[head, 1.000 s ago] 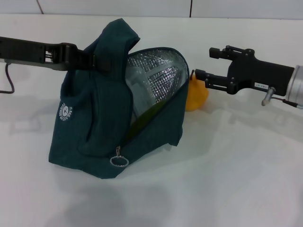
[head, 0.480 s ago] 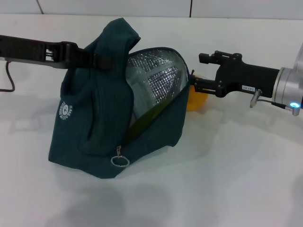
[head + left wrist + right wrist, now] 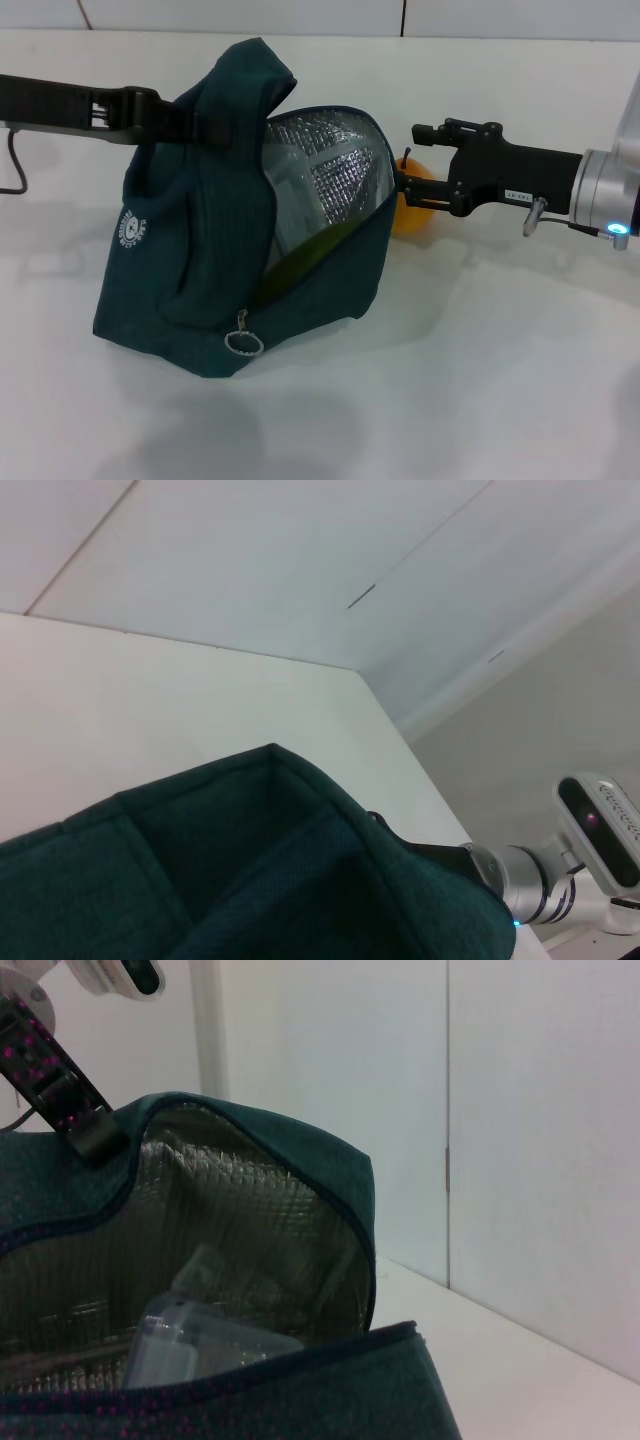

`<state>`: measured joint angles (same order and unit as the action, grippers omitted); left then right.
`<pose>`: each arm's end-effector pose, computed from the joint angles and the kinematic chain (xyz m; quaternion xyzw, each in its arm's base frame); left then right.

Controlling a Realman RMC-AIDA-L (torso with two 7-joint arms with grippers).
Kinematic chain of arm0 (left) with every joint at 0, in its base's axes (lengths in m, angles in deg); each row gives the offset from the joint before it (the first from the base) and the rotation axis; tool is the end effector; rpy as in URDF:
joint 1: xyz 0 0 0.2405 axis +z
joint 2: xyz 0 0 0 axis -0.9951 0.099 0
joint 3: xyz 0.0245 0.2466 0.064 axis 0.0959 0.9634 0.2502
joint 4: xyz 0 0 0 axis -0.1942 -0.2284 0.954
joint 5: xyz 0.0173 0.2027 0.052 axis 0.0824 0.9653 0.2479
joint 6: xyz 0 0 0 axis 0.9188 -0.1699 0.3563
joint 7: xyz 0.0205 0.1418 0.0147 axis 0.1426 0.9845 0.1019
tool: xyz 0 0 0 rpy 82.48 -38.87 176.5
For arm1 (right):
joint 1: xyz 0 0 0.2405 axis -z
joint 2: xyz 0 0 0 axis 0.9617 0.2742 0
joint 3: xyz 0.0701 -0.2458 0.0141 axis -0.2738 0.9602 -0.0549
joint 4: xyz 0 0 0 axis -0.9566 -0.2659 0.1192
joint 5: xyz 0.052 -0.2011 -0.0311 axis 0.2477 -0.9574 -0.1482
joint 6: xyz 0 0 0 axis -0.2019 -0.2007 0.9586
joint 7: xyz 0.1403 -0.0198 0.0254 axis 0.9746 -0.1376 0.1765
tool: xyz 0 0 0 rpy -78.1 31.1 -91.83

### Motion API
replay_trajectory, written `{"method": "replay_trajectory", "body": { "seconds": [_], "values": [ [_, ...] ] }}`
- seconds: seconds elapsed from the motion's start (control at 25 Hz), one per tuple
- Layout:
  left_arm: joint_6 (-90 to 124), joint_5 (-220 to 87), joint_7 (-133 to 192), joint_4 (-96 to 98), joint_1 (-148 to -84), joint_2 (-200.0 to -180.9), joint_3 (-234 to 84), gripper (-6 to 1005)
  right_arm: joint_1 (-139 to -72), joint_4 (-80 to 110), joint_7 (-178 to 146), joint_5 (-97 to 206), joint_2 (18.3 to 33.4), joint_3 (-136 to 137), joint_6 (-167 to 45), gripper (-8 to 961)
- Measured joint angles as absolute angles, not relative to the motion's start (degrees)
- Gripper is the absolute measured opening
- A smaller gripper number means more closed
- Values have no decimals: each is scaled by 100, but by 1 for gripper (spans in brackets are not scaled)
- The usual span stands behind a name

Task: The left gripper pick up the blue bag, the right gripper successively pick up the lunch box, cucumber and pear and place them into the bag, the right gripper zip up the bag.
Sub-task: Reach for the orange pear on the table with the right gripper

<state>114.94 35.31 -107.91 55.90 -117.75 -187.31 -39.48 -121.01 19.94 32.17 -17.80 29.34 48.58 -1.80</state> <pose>-0.2146 0.3444 0.0955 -0.8469 -0.4866 -0.2143 0.0073 0.2087 0.3885 -0.0627 -0.9406 0.1010 0.2532 0.2024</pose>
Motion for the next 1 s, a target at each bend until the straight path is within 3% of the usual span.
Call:
{"method": "replay_trajectory", "body": {
  "seconds": [0.48,0.72,0.8,1.0],
  "values": [
    [11431,3518,-10767,5589,-11753,-18732,-3948,39,-12102,2018,3217,-1781,2934,4859,-235,640],
    [11426,3518,-10758,5590,-11763,-18742,-3948,39,-12102,2041,3217,-1781,2934,4861,-283,486],
    [11424,3518,-10757,5590,-11766,-18744,-3948,39,-12102,2048,3218,-1781,2934,4860,-285,259],
    [11423,3518,-10747,5589,-11777,-18747,-3948,39,-12102,2054,3199,-1781,2934,4870,-285,256]
  ]
}}
